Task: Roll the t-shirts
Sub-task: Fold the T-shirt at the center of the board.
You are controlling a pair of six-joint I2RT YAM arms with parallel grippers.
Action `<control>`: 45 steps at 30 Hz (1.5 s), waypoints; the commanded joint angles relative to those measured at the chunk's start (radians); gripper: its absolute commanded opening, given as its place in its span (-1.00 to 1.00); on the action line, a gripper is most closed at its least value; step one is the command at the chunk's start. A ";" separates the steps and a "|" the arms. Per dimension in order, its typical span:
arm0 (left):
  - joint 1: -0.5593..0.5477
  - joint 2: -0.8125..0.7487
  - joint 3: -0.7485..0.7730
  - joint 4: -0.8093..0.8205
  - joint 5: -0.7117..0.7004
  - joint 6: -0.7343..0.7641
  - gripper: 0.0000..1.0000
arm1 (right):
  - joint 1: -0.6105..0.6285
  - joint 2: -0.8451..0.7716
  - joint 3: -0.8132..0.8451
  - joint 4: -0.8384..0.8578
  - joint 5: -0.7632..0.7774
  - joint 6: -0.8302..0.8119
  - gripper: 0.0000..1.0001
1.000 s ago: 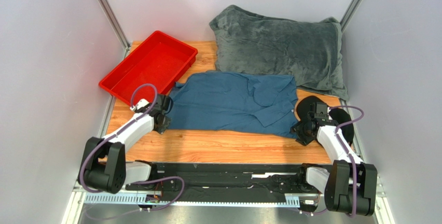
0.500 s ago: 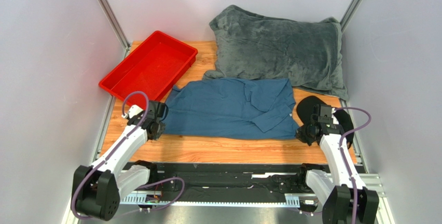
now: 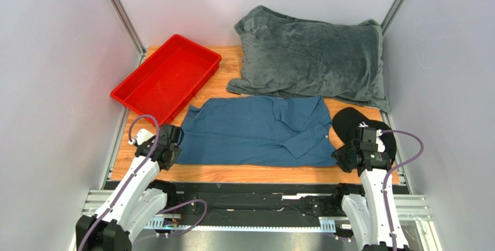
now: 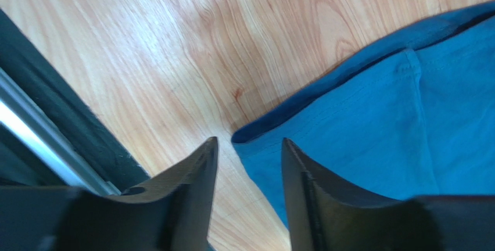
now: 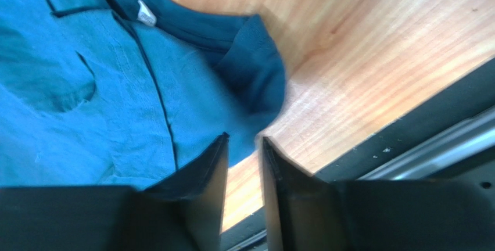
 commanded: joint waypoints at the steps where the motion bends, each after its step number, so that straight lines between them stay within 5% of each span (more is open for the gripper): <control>1: 0.004 -0.039 0.099 -0.028 -0.032 0.131 0.11 | 0.000 -0.031 0.046 -0.050 0.014 -0.006 -0.14; 5: 0.001 -0.016 0.210 0.050 0.056 0.329 0.11 | 0.003 -0.022 0.133 -0.027 -0.009 -0.073 0.02; 11: -0.176 0.128 0.306 0.275 0.179 0.507 -0.01 | 0.097 0.096 0.155 0.195 -0.086 -0.096 0.03; 14: -0.268 0.278 0.392 0.340 0.202 0.584 -0.04 | 0.253 0.252 0.221 0.347 -0.031 -0.109 0.01; 18: -0.328 0.415 0.461 0.426 0.331 0.644 -0.09 | 0.527 0.548 0.405 0.333 0.219 -0.229 0.02; 26: -0.344 0.484 0.428 0.558 0.466 0.654 -0.10 | 0.635 0.944 0.630 0.342 0.319 -0.376 0.03; 45: -0.344 0.549 0.431 0.591 0.564 0.670 -0.16 | 0.701 1.030 0.591 0.376 0.319 -0.406 0.13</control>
